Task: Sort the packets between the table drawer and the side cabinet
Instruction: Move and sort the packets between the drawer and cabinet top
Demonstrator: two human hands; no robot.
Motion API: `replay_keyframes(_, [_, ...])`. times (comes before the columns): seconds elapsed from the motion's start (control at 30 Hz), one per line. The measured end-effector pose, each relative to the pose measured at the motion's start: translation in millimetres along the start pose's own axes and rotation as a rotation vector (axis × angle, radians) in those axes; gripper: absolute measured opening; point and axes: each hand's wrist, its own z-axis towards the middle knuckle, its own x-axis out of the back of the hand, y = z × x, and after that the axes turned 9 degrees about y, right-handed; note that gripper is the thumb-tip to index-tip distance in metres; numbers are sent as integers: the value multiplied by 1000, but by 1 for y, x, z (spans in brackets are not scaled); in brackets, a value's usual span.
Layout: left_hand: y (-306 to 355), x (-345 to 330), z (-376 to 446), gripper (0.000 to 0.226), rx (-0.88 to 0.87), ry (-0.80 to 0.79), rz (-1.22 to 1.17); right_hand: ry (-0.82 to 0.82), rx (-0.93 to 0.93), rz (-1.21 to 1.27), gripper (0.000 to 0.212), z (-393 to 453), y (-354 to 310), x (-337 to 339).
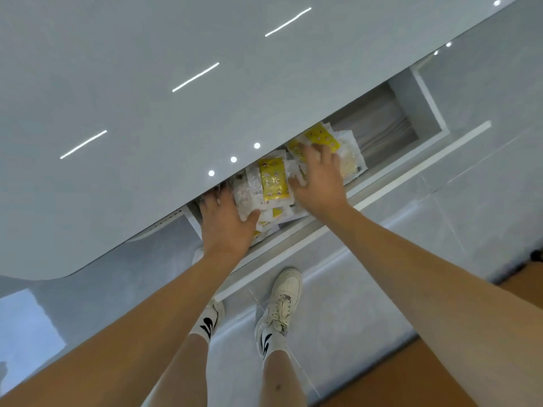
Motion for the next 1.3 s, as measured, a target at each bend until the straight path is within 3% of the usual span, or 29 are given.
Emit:
replay_keyframes(0.1, [-14,1,-5,101,-250,-63,200,-296,207,-25,90,-14,-9,-8])
replay_keyframes(0.2, [-24,-12,1,95,-363,-190,338,-413,285,-188,110,-17,-9,-28])
replay_keyframes(0.47, [-7,-53,32,92,-433,-147,478,-287,285,-426,120,9,15,-39])
replay_keyframes(0.73, [46,-98,72,103,-515,-73,425,-223,150,-506,117,56,60,-22])
replay_keyframes(0.9, [82,-102,86,98,-566,-165,405,-204,-17,-564,110,73,86,1])
replay_keyframes(1.03, [89,-75,71,89,-641,-149,461,-131,14,-519,92,58,78,28])
replay_keyframes(1.13, [93,-30,49,77,-817,-97,517,-75,57,-440,83,32,56,63])
replay_keyframes(1.3, [131,75,-11,69,-896,-175,423,-19,-105,-240,73,-31,2,159])
